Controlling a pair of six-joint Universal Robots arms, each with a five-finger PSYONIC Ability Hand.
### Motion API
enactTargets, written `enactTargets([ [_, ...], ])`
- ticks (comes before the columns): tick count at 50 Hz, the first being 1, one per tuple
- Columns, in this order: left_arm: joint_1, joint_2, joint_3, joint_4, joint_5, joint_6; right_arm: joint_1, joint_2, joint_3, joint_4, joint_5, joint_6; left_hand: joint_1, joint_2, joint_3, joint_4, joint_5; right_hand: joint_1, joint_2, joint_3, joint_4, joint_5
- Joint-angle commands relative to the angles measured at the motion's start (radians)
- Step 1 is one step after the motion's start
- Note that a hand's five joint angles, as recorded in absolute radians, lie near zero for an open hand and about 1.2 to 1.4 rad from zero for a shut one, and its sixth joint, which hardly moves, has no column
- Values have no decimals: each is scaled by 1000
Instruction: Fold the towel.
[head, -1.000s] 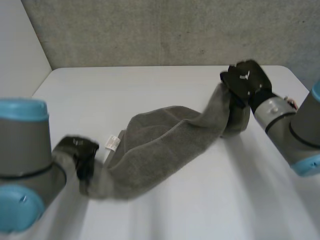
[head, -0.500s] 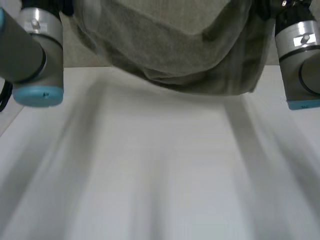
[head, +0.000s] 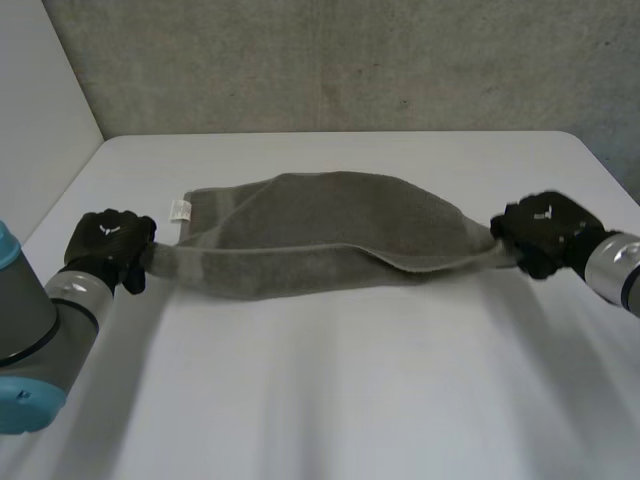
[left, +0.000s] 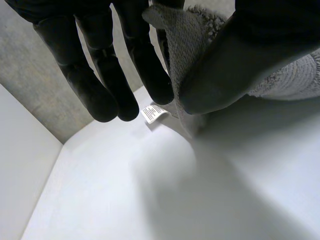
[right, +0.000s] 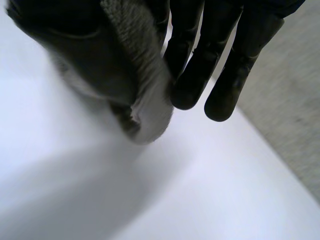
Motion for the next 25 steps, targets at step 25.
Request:
enactTargets([
  [25,-41,90,-101,-31,107,75,-9,-20,300,-257,-43,-37,-732,-809,-835,-804,-941,-791,-785,-788,-786,-796],
])
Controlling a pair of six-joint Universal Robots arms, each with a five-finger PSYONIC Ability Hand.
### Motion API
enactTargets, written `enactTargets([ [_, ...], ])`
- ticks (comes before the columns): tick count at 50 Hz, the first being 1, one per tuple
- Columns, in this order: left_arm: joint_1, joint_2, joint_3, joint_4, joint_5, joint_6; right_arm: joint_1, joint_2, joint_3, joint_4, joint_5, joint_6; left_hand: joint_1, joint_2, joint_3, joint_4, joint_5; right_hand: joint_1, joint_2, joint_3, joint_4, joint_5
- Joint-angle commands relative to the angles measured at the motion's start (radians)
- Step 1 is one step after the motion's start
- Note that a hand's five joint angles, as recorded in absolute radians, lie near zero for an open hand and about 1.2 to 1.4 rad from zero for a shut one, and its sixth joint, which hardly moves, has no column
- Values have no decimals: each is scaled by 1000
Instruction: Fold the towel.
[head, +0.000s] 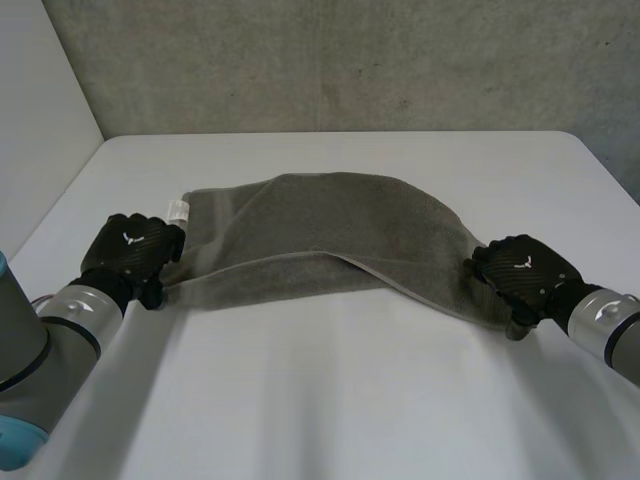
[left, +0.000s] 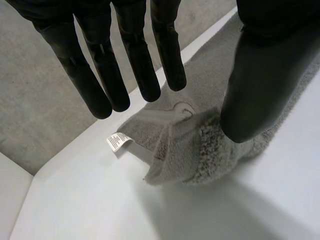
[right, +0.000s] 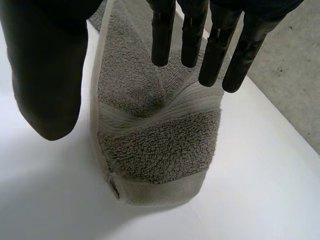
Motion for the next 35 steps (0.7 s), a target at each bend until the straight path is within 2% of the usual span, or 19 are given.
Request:
enactTargets([
  [1,1,-41,-12,15,-1,6,-1,4,39,-57,28,1,-113,-109,-106,-123,-273,-42,-45,-34,-25,4],
  [6,1,-96,1,34,-4,18,0,12,37,-57,45,5,-113,-109,-106,-123,-273,-36,-39,-28,-20,10],
  [14,17,-171,22,42,-18,115,-1,22,22,-66,54,1,-104,-100,-98,-114,-264,134,132,142,151,180],
  [28,18,-201,63,40,-53,129,13,130,-55,-81,112,-9,45,49,52,35,-114,158,155,165,174,204],
  [35,18,-205,70,42,-53,129,14,136,-58,-80,114,-9,48,52,55,39,-111,43,41,51,60,90],
])
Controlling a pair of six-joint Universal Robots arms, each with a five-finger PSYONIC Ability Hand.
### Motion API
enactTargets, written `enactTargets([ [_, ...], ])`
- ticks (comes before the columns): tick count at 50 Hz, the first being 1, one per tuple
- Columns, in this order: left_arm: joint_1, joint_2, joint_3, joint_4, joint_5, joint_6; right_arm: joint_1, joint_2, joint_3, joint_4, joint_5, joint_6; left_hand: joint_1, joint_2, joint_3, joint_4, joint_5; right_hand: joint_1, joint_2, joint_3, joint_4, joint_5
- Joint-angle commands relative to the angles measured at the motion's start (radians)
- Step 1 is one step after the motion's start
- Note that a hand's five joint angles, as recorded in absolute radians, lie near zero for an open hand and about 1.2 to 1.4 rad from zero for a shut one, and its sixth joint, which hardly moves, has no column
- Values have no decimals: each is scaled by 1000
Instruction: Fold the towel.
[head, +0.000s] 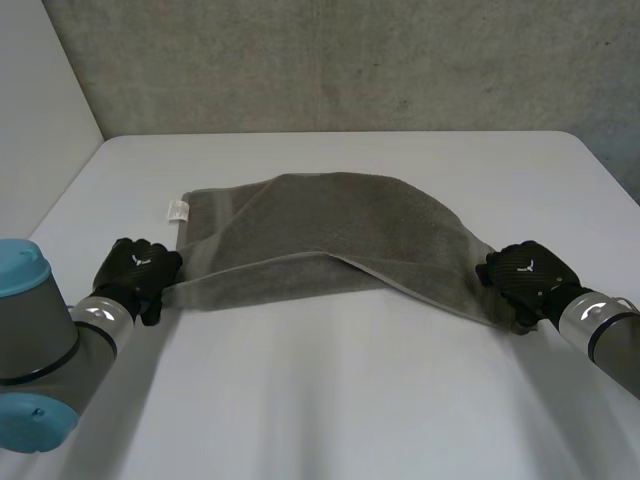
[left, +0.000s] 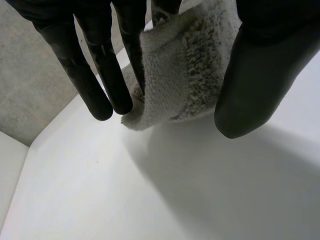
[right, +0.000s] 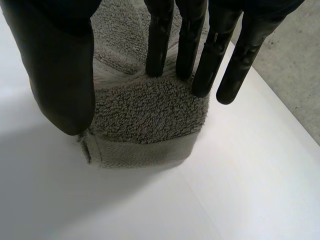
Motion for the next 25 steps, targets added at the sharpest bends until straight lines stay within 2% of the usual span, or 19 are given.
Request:
enactTargets([
  [1,-1,-7,8,1,1,-1,2,11,-6,0,3,0,-100,-100,-101,-100,-271,-68,-67,-69,-71,-68],
  [6,1,-25,24,0,1,-1,0,12,-9,-1,1,0,-47,-47,-48,-47,-219,-24,-23,-25,-27,-23],
  [8,1,-27,28,0,1,-1,0,15,-13,-3,3,-1,-47,-47,-48,-47,-219,26,27,25,23,26],
  [10,2,-30,30,0,1,-1,0,27,-24,-1,3,-1,-44,-44,-46,-44,-216,175,176,174,172,175],
  [16,2,-28,33,0,1,-1,2,41,-46,-3,27,-10,-33,-32,-34,-33,-204,267,268,266,264,267],
  [18,4,-28,33,0,0,-1,2,58,-65,-1,52,-29,-30,-30,-31,-30,-201,524,525,523,521,524],
  [22,5,-22,33,0,1,-5,2,78,-90,2,84,-44,-30,-29,-31,-30,-201,713,714,712,710,713],
  [23,5,-21,33,-2,0,-6,0,84,-104,2,98,-47,-30,-29,-31,-30,-201,841,842,840,838,841],
  [25,5,-18,31,-2,0,-6,0,84,-113,2,110,-44,-30,-29,-31,-30,-201,853,854,852,850,853],
])
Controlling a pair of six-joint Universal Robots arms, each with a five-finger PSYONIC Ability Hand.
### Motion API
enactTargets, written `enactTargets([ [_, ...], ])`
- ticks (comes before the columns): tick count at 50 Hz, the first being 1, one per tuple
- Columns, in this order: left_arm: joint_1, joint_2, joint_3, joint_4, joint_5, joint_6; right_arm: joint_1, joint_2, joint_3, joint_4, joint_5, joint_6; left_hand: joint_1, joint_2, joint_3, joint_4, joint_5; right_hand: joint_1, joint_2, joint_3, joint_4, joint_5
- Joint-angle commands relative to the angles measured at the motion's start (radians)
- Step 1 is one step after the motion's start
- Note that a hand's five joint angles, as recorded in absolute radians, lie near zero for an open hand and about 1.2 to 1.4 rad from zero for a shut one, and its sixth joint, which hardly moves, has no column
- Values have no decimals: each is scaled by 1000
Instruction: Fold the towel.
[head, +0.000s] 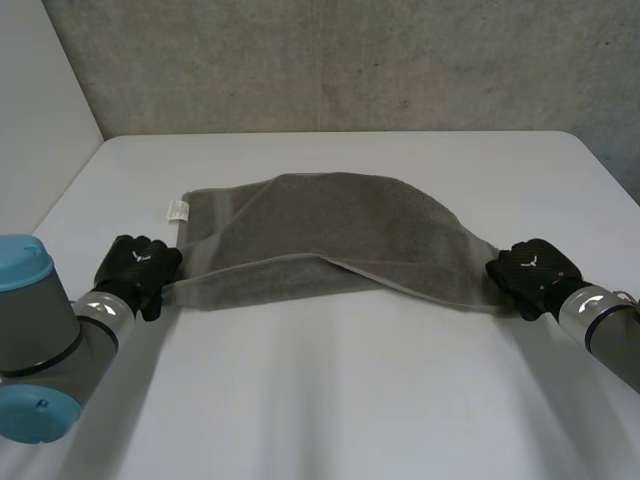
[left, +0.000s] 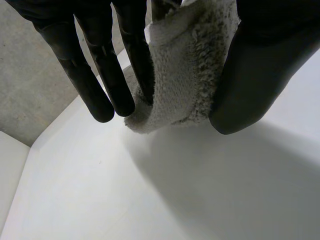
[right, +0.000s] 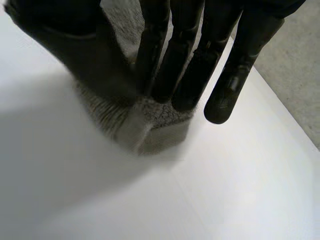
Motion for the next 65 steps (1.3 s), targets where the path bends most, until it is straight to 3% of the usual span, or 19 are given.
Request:
enactTargets([
  [1,1,11,-2,-1,-4,-5,-4,26,-54,3,68,-11,-106,-115,-111,-105,-277,195,196,202,210,206],
  [10,4,37,-5,-9,0,-11,-4,-10,-48,8,66,9,-118,-127,-123,-117,-289,195,196,202,210,206],
  [18,8,50,-10,-12,3,-14,-10,-43,-48,18,11,147,-139,-147,-143,-137,-309,195,196,202,210,206],
  [19,9,48,-10,-12,5,-13,-12,-42,-43,23,-7,149,-145,-153,-149,-143,-315,114,116,121,130,125],
  [20,11,47,-10,-12,7,-13,-13,-40,-39,32,-29,146,-145,-153,-149,-143,-315,-192,-190,-185,-176,-181],
  [21,11,47,-10,-12,7,-13,-13,-40,-39,32,-29,146,-145,-153,-149,-143,-315,-195,-194,-188,-179,-184],
  [23,12,42,-10,-12,8,-13,-13,-37,-36,66,-66,146,-153,-162,-158,-152,-324,-531,-530,-524,-515,-520],
  [33,12,40,-6,-12,7,-13,-13,-42,-23,143,-129,139,-159,-168,-164,-158,-330,-735,-733,-728,-719,-724],
  [46,14,36,-6,-8,7,-13,-15,24,-34,118,-121,83,-159,-168,-164,-158,-330,-723,-722,-716,-708,-712],
  [65,12,33,-8,-3,10,-13,-12,56,-72,67,-110,54,-159,-168,-164,-158,-330,-497,-496,-490,-482,-486],
])
